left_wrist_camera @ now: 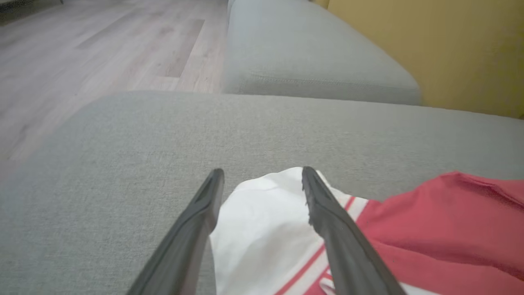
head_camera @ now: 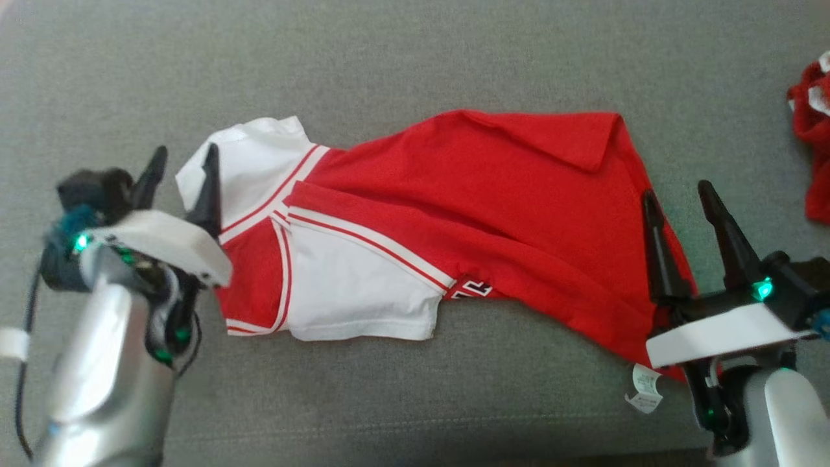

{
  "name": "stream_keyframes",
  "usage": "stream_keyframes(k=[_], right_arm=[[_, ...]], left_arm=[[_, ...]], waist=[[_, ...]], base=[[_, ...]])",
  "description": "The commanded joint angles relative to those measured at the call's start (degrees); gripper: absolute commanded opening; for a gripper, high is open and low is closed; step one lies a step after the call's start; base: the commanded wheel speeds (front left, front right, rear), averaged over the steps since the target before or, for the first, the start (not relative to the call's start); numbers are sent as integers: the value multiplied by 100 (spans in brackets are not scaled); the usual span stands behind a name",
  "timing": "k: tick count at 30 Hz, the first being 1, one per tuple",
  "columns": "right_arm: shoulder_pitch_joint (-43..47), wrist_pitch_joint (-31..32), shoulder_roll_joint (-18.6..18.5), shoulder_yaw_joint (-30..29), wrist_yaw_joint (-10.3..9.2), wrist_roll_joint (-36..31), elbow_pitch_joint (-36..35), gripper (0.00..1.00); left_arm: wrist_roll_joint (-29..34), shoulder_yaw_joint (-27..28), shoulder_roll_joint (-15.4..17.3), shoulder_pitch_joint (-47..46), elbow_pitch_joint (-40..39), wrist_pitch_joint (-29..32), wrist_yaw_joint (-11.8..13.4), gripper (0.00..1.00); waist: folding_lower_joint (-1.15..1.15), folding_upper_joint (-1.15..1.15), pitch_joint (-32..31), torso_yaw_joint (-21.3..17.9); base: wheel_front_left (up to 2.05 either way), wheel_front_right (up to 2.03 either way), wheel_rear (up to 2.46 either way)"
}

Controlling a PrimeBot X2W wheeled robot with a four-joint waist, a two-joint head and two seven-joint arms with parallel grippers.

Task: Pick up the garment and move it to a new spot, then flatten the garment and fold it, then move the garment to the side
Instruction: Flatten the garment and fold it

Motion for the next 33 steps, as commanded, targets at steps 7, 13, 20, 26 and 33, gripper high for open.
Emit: stream_keyframes(k=[7, 13, 20, 26, 33], right_arm=[[-340, -72, 2, 217, -4, 10, -91, 100], [-366, -110, 26, 214, -4, 60, 7, 100], [-391, -114, 34, 220, -4, 105, 71, 100], [-430, -62, -6, 240, -4, 158, 124, 100], [-494, 156, -180, 146, -4, 273, 512, 100]], left_arm=[[-585, 519, 313, -1084, 1335, 569, -332, 100], [-823, 473, 365, -1338, 1994, 1123, -574, 100], [-866, 383, 402, -1399, 2207, 1231, -673, 100], [-876, 323, 418, -1489, 2385, 1198, -731, 48], [-811, 258, 414, -1573, 2480, 781, -771, 0]], waist=[[0, 0, 364, -137], [0, 0, 395, -170], [0, 0, 387, -163], [0, 0, 388, -173], [0, 0, 357, -164]], base=[[0, 0, 0], [0, 0, 0], [0, 0, 0], [0, 0, 0], [0, 0, 0]])
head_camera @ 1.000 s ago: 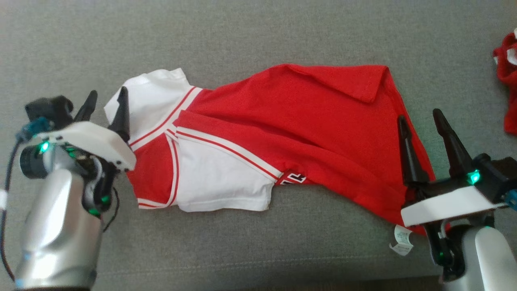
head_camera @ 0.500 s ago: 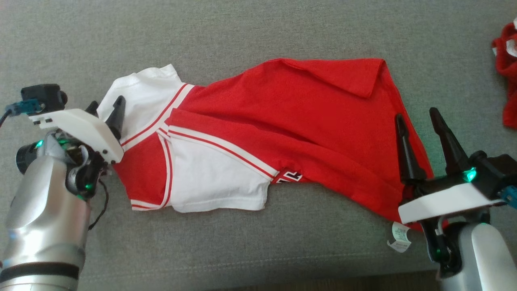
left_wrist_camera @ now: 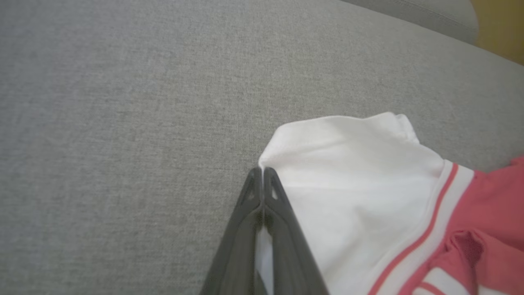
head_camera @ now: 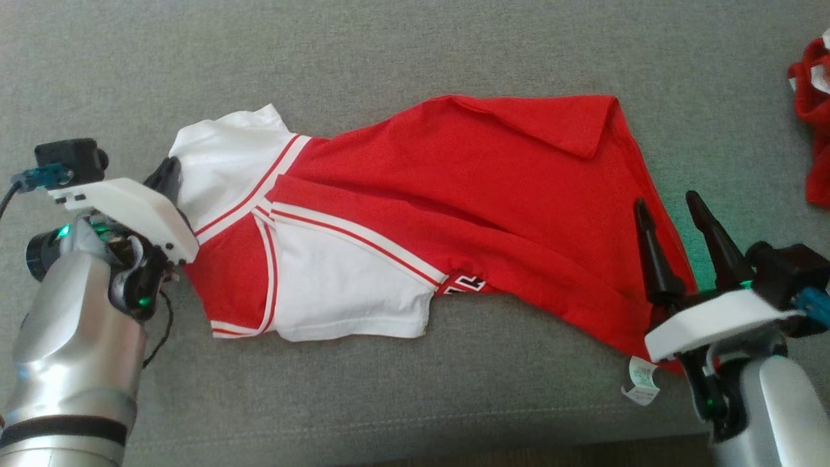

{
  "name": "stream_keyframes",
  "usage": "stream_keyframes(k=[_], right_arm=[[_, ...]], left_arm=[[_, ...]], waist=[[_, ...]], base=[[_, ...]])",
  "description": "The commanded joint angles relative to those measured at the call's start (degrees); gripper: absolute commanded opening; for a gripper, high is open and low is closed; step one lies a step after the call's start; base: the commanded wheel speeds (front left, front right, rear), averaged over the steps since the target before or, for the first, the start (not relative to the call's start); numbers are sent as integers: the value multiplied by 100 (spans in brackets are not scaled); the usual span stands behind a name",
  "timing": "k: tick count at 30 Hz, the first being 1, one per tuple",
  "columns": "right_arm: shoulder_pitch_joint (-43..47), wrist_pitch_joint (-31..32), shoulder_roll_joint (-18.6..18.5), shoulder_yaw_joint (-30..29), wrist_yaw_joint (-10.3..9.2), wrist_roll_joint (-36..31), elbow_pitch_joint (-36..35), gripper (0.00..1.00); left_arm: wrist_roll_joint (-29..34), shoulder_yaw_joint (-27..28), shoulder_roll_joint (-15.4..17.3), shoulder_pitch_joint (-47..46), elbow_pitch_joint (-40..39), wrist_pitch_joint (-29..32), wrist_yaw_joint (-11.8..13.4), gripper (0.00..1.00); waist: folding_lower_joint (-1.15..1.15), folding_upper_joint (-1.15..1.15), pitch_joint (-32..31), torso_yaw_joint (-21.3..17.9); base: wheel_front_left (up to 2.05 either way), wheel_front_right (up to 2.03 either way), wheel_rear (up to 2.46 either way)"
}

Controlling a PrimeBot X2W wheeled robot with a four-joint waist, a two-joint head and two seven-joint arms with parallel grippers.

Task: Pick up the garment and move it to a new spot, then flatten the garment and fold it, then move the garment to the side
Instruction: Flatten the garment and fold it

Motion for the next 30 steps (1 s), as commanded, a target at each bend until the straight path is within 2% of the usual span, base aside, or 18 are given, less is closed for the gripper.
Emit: stream_keyframes(k=[1, 5, 11, 17, 22, 23, 25, 26, 27, 30], right_arm=[[-237, 12, -106, 103, -4, 43, -139, 100], [-647, 212, -361, 298, -4, 172, 318, 100], [-1500, 824, -696, 898, -4, 460, 1083, 100], [-2147, 1257, -848, 1143, -4, 727, 1675, 100], [-2264, 1318, -896, 1177, -4, 799, 1840, 100], [-2276, 1317, -908, 1191, -4, 807, 1854, 96], [-2301, 1304, -926, 1228, -4, 818, 1862, 42], [-2313, 1296, -931, 1249, -4, 826, 1860, 3], [-2318, 1297, -936, 1270, -4, 841, 1855, 0], [-2332, 1186, -966, 1278, -4, 845, 1767, 0]], left_arm=[[49, 128, 225, -194, -104, -56, -20, 0], [86, 64, 183, -262, -68, -175, -20, 0], [118, -58, 65, -406, -38, -299, -44, 0], [123, -185, -55, -570, 41, -409, -85, 0], [99, -235, -78, -627, 145, -511, -119, 0], [92, -241, -80, -637, 167, -529, -124, 0], [83, -252, -81, -657, 206, -565, -130, 0], [81, -258, -80, -667, 222, -585, -132, 0], [80, -264, -78, -675, 237, -609, -135, 0], [103, -286, -56, -712, 242, -764, -143, 0]], waist=[[0, 0, 2, 8], [0, 0, 37, 59], [0, 0, 155, 203], [0, 0, 279, 349], [0, 0, 306, 392], [0, 0, 310, 395], [0, 0, 318, 397], [0, 0, 322, 396], [0, 0, 325, 396], [0, 0, 332, 395]], base=[[0, 0, 0], [0, 0, 0], [0, 0, 0], [0, 0, 0], [0, 0, 0], [0, 0, 0], [0, 0, 0], [0, 0, 0], [0, 0, 0], [0, 0, 0]])
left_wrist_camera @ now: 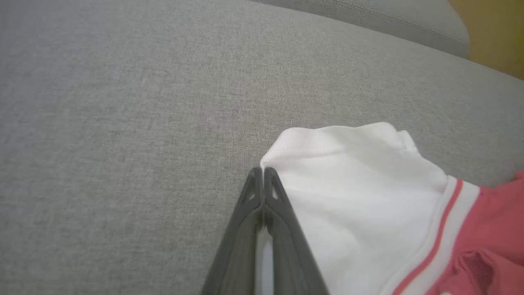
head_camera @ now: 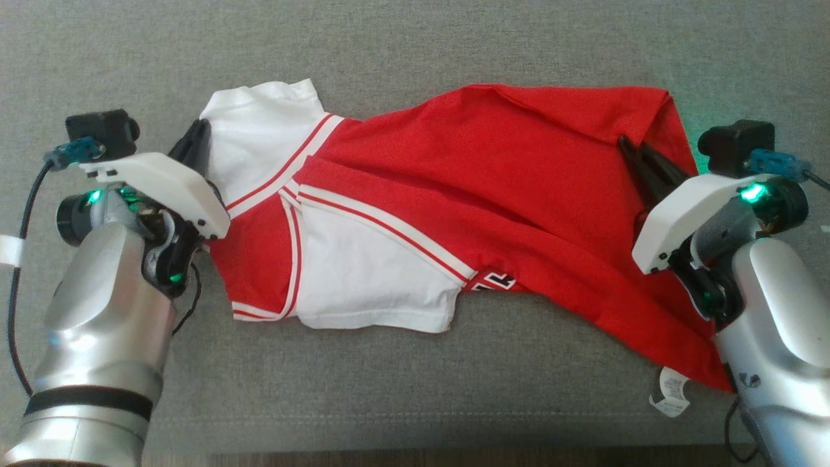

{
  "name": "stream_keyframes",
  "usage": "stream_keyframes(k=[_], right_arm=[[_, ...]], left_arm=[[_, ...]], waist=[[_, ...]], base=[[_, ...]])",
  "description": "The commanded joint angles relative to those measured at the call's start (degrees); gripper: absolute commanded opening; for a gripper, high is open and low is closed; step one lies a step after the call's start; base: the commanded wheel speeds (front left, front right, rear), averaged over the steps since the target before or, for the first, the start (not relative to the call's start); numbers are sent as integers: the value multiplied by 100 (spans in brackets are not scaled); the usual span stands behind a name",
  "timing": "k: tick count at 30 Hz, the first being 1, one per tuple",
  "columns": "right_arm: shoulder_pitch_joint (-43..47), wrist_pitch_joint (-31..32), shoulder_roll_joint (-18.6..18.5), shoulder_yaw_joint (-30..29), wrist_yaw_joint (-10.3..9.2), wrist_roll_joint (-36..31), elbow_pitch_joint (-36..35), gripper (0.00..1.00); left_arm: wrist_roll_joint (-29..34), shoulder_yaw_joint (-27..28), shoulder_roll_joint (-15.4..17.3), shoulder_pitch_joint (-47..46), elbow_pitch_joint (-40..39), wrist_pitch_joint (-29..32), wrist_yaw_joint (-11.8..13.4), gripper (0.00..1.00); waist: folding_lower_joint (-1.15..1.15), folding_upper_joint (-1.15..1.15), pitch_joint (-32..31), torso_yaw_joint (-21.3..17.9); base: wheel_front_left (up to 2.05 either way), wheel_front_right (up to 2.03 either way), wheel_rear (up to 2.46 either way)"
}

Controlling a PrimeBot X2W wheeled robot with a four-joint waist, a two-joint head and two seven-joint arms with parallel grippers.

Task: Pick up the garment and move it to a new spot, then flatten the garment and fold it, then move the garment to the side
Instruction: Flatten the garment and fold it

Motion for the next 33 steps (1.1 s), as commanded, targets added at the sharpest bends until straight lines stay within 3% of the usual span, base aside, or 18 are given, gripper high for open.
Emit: stream_keyframes(k=[1, 10, 18, 27, 33], right_arm=[[-137, -126, -63, 65, -4, 17, -274, 0], [-220, -507, -204, -240, -4, 21, -874, 0], [-363, -623, -446, -862, -4, 11, -1760, 0], [-275, -96, -488, -1658, -4, 118, -3122, 0], [-227, 390, -430, -1935, -4, 346, -3574, 0]], left_arm=[[59, 124, 234, -237, -113, -134, 1, 0], [256, 80, 401, -316, -620, -857, 33, 0], [429, 175, 583, -186, -2229, -1311, 180, 0], [688, 329, 1025, 126, -4803, -857, 657, 0], [755, 373, 1241, -13, -5792, -281, 810, 0]], waist=[[0, 0, -3, -1], [0, 0, -220, -47], [0, 0, -768, -83], [0, 0, -1399, -166], [0, 0, -1679, -210]], base=[[0, 0, 0], [0, 0, 0], [0, 0, 0], [0, 0, 0], [0, 0, 0]])
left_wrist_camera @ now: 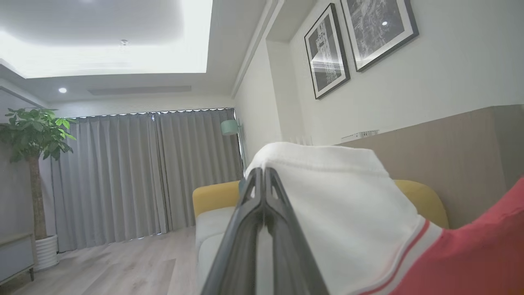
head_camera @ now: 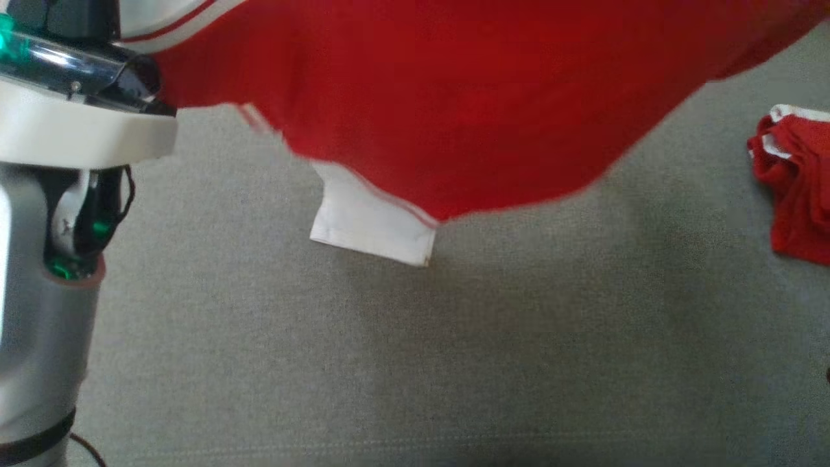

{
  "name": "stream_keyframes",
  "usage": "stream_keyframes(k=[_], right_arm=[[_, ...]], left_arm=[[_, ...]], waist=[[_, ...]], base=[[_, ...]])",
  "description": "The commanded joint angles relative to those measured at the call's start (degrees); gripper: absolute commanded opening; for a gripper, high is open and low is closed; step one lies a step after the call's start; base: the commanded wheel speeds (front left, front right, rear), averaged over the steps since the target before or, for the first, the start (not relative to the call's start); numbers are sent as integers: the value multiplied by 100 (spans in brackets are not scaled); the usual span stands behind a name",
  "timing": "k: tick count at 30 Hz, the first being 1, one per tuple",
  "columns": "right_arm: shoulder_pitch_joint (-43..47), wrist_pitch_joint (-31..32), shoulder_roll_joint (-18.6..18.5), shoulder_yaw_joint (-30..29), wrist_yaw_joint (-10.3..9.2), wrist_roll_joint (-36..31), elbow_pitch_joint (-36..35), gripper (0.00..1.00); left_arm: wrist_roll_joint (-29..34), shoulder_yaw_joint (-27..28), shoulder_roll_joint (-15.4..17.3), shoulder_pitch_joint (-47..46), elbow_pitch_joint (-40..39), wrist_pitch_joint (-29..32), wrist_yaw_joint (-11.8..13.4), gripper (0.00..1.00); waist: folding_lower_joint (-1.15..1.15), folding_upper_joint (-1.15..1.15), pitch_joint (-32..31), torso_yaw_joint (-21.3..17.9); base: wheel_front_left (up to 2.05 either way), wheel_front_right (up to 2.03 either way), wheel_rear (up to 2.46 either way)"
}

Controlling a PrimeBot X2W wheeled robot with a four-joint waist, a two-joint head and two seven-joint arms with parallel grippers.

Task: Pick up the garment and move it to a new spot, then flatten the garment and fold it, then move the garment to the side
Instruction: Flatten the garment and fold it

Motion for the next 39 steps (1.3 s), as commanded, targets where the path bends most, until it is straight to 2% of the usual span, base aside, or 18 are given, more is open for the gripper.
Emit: stream_keyframes(k=[1, 8, 15, 16, 23, 28, 34, 39], right_arm=[[-10, 117, -36, 17, -4, 123, -251, 0], [-58, 381, 42, 24, -4, 348, -135, 0], [-745, 283, 152, 326, -4, 599, 823, 0], [-745, 283, 152, 326, -4, 599, 823, 0], [-2176, -322, 508, 841, -4, 974, 2544, 0], [-3288, -1101, 798, 1244, -4, 1169, 3851, 0], [-4307, -2175, 923, 1767, -4, 1230, 5133, 0], [-4643, -2586, 948, 2248, -4, 1404, 6042, 0]], left_arm=[[46, 268, 294, -355, -256, 144, 51, 0], [-41, 169, 301, -699, -88, 460, -10, 0], [-108, -50, 66, -1497, 1288, 260, -282, 0], [-108, -50, 66, -1497, 1288, 260, -282, 0], [237, -296, -144, -2899, 3417, -554, -531, 0], [507, -328, -188, -3939, 4640, -963, -498, 0], [724, -301, -347, -4810, 5222, -1098, -447, 0], [634, -193, -635, -4693, 5458, -1103, -574, 0]], waist=[[0, 0, -97, -26], [0, 0, -174, -43], [0, 0, 21, -60], [0, 0, 21, -60], [0, 0, 256, -210], [0, 0, 455, -345], [0, 0, 882, -281], [0, 0, 1370, -130]], base=[[0, 0, 0], [0, 0, 0], [0, 0, 0], [0, 0, 0], [0, 0, 0], [0, 0, 0], [0, 0, 0], [0, 0, 0]])
